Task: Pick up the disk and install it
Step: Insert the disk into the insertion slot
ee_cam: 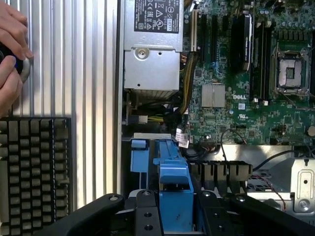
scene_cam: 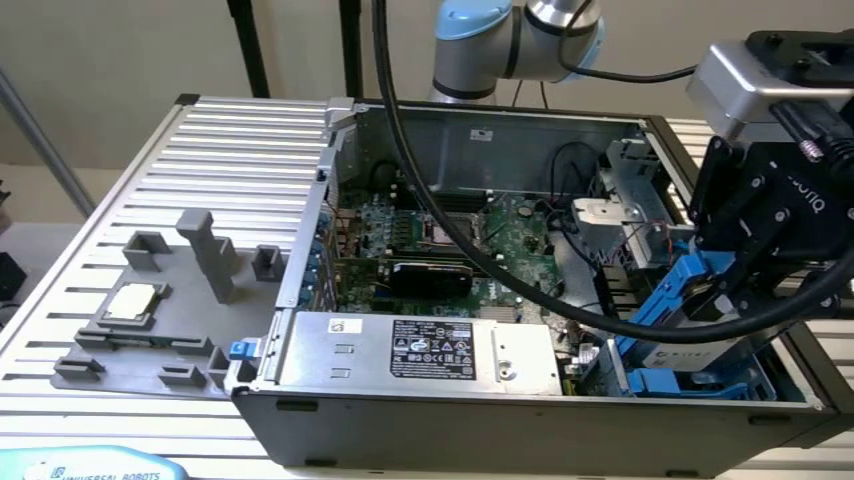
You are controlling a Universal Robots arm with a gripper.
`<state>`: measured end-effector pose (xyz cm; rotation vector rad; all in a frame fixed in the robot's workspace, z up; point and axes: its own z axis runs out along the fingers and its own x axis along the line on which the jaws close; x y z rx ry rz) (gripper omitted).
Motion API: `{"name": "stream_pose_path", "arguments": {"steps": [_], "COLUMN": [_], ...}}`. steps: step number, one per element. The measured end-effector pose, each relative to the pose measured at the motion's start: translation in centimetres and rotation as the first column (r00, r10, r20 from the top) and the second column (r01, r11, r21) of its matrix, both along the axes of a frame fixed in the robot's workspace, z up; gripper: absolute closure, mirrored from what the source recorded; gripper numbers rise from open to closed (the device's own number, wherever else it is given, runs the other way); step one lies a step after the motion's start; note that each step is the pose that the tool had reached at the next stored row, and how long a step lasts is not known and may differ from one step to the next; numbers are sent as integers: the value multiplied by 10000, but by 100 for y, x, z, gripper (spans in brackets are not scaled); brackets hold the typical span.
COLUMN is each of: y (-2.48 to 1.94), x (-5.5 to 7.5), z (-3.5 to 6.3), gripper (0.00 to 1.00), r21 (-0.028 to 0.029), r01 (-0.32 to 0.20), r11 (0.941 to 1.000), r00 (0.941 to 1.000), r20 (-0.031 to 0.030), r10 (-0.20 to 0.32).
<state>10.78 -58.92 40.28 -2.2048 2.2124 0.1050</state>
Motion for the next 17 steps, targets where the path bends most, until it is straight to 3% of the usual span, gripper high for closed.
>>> {"name": "stream_pose_path", "arguments": {"steps": [17], "y": [0], "x": [1], "z": [-302], "gripper": [67], "r21": [0], "r01": [-2], "r11": [10000], "r00": [10000], "r20": [-7], "r10": [2]}}
